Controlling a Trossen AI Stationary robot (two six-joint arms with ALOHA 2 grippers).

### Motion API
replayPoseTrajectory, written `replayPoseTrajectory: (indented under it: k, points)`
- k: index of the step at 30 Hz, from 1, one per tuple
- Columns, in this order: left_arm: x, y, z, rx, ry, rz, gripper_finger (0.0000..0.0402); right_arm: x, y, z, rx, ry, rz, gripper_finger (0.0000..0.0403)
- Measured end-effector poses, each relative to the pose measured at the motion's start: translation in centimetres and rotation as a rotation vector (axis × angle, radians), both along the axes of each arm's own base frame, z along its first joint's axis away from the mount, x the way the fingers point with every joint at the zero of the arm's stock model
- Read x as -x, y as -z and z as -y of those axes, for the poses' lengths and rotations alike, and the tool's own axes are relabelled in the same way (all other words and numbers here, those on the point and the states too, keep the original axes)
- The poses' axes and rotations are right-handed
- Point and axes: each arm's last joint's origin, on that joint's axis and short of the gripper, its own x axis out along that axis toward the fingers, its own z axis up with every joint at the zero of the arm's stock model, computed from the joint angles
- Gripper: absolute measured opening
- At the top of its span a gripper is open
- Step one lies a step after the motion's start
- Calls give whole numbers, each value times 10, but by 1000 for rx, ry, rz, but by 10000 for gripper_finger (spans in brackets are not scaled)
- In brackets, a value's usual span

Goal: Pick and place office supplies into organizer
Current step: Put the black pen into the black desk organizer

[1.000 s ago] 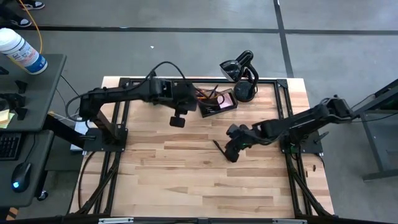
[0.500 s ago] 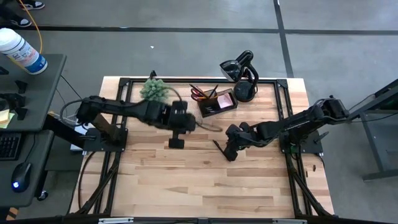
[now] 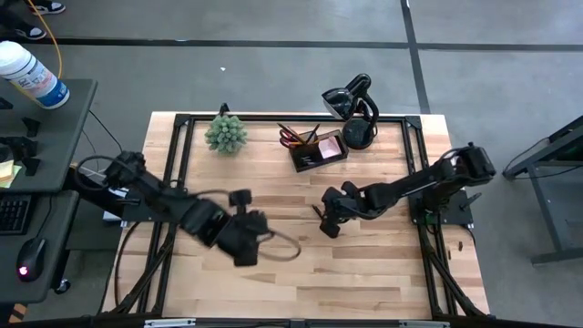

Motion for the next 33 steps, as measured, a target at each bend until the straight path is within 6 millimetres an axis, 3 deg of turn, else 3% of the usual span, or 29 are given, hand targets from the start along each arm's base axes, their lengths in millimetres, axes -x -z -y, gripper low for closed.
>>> replayPoseTrajectory:
  k: [4, 8, 13, 18, 24, 28, 33]
  points:
    - [10, -1, 20, -39, -1, 51, 5, -6, 7, 10, -52, 50, 0, 67]
    - [17, 0, 23, -77, -42, 43, 5, -8, 7, 25, -91, 134, 12, 67]
    - [30, 21, 21, -102, -63, 13, 1, -13, 9, 37, -201, 126, 19, 77]
    - [51, 41, 20, -38, -32, 116, 1, -13, 10, 40, -238, 201, 19, 106]
    - [69, 44, 11, 10, 89, 290, 0, -16, 7, 42, -264, 268, 55, 134]
    - [72, 40, -1, 18, 138, 327, 1, -30, -5, 42, -230, 282, 78, 137]
    - [67, 37, -16, 37, 179, 295, 1, -48, -7, 43, -123, 304, -125, 131]
